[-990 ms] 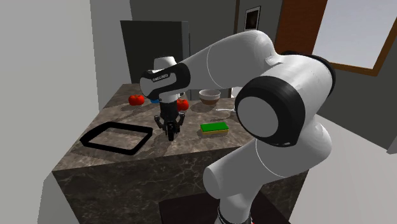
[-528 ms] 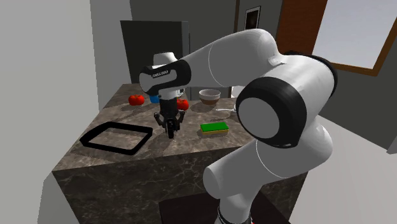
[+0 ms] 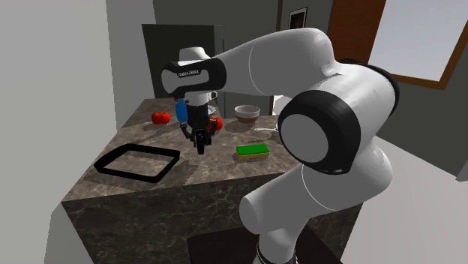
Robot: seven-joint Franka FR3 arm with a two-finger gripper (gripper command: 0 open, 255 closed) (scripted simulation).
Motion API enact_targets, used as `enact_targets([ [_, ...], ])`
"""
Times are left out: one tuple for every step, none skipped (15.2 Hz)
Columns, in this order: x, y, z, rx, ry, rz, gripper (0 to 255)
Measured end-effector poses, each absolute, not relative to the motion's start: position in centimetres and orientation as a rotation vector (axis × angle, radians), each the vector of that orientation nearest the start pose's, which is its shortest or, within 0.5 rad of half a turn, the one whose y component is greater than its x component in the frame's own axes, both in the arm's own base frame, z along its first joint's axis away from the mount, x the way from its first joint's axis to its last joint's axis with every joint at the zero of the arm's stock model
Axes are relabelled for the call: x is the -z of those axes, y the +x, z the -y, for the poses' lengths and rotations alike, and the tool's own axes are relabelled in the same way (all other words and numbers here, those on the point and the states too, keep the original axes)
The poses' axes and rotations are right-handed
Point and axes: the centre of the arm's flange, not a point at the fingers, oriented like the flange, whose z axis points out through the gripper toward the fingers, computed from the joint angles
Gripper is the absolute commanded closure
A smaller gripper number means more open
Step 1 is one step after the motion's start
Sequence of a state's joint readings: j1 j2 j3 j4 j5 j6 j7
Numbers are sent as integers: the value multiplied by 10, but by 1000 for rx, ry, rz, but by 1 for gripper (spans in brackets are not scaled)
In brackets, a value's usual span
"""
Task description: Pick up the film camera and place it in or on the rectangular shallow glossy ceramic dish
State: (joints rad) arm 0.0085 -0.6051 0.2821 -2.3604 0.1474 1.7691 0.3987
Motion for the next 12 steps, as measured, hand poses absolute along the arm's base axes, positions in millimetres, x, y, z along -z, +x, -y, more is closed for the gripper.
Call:
enact_targets([
  [-540,352,-135,3,-3143,-293,255],
  [-545,352,-135,3,-3143,-293,255],
  [-550,351,-135,3,-3143,-293,255],
  [-555,352,-135,3,-3143,-293,255],
  [-560,352,-134,3,-3142,-293,255],
  [-566,352,-134,3,-3142,-293,255],
  [-572,351,-134,3,-3142,-293,255],
  [-577,352,-133,3,-3143,-293,255],
  [-581,351,-133,3,-3142,-293,255],
  [-586,352,-133,3,-3143,-293,255],
  [-592,352,-133,3,-3143,-293,255],
  [-595,352,-133,3,-3142,-293,255],
])
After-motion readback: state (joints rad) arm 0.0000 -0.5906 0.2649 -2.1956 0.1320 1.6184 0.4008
